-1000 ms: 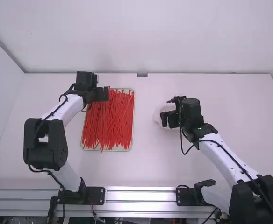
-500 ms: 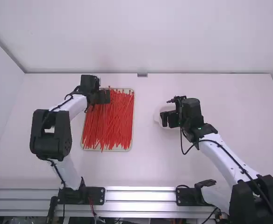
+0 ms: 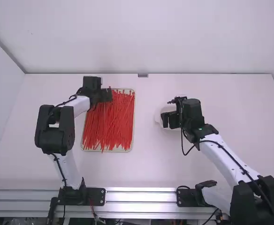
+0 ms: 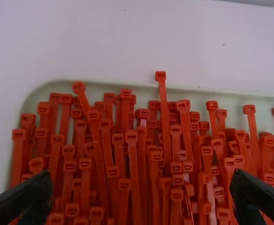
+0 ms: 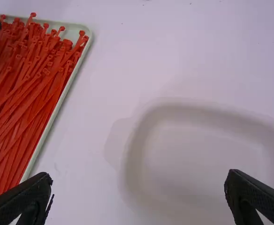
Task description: Fasten the cable tie
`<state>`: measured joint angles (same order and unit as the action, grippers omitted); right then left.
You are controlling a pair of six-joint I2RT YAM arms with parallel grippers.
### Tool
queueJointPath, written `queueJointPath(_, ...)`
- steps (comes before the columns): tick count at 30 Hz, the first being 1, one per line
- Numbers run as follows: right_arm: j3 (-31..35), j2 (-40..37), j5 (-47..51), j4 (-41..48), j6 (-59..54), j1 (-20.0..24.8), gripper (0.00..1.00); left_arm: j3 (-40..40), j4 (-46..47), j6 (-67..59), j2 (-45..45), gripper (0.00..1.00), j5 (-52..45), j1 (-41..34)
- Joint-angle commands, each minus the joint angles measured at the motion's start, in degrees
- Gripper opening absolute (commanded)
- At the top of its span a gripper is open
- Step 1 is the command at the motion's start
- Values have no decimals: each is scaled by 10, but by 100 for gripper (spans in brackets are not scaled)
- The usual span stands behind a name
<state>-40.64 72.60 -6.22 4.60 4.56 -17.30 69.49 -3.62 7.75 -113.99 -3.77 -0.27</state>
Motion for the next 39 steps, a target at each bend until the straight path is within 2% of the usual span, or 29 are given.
queueJointPath(1,-17,1,3,2,1,-3,99,13,-1,0,-7,95,2,-2)
queueJointPath(6,-17,1,3,3,1,-3,99,13,-2,0,-7,73,2,-2)
queueJointPath(12,-17,1,3,3,1,-4,99,10,2,4,-7,61,2,-2)
queueJointPath(24,-17,1,2,3,1,-4,99,-24,-35,10,-8,60,2,-1)
queueJointPath(39,-17,2,2,3,1,-3,99,-24,-12,3,-8,60,-17,-1)
